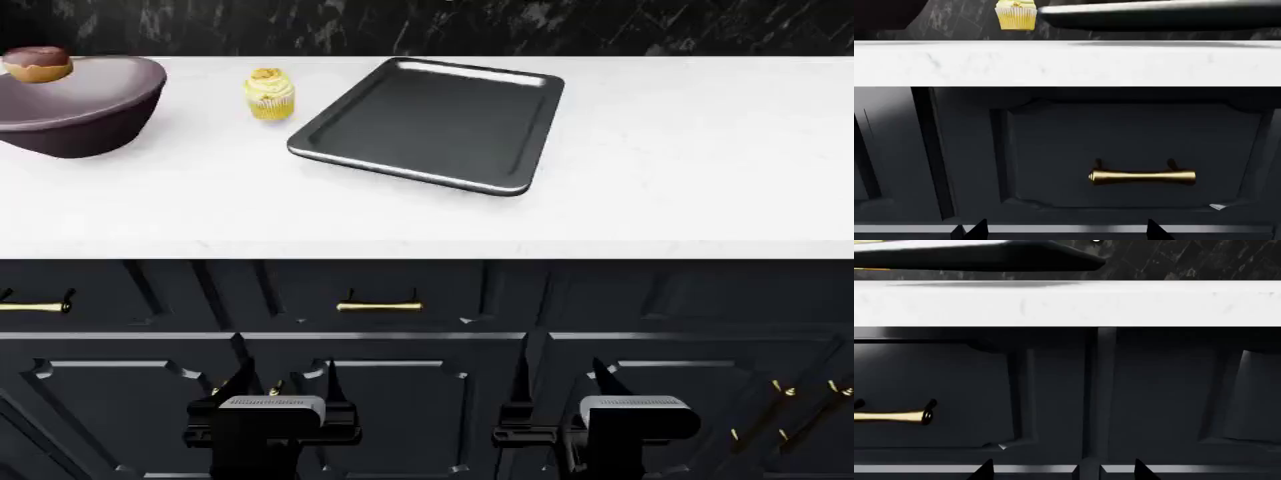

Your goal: Pick up the bowl with donut and place it on the tray. Pick up the cupcake and place it on the tray.

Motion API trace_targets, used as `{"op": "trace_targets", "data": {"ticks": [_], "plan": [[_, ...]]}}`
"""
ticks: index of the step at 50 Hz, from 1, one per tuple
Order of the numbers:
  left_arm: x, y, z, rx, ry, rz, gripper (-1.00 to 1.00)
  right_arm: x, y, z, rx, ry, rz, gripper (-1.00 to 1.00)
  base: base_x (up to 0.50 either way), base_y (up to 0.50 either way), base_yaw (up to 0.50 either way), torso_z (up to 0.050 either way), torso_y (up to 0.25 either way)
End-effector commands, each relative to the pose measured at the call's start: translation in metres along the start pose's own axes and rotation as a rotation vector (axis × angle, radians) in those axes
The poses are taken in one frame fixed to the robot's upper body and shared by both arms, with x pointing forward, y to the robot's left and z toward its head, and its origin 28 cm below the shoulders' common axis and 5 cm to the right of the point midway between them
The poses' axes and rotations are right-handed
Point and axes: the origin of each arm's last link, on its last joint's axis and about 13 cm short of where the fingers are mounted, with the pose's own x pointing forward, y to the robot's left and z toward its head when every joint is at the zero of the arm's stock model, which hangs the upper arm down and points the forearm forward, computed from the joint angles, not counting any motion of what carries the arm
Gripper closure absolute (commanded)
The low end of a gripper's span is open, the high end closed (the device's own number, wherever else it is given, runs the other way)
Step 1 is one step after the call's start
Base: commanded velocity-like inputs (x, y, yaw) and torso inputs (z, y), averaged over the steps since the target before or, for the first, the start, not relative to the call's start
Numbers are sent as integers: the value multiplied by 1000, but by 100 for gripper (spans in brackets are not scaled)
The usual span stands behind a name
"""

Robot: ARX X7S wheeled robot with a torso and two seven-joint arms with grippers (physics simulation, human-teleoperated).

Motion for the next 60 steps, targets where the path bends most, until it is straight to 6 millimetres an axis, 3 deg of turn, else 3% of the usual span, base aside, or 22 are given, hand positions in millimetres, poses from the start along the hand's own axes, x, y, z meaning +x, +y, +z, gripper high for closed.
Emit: {"op": "trace_targets", "data": {"ticks": [1, 16, 60], "plan": [[0, 0, 0, -2, -2, 3, -100, 0, 1, 0, -6, 1, -1, -100, 0, 0, 0, 0, 0], [3, 0, -1, -4, 8, 3, -100, -1, 1, 0, -1, -4, -11, -100, 0, 26, 0, 0, 0], [4, 0, -1, -3, 14, 6, -100, 0, 2, 0, -9, -5, 2, -100, 0, 410, 0, 0, 0]]}}
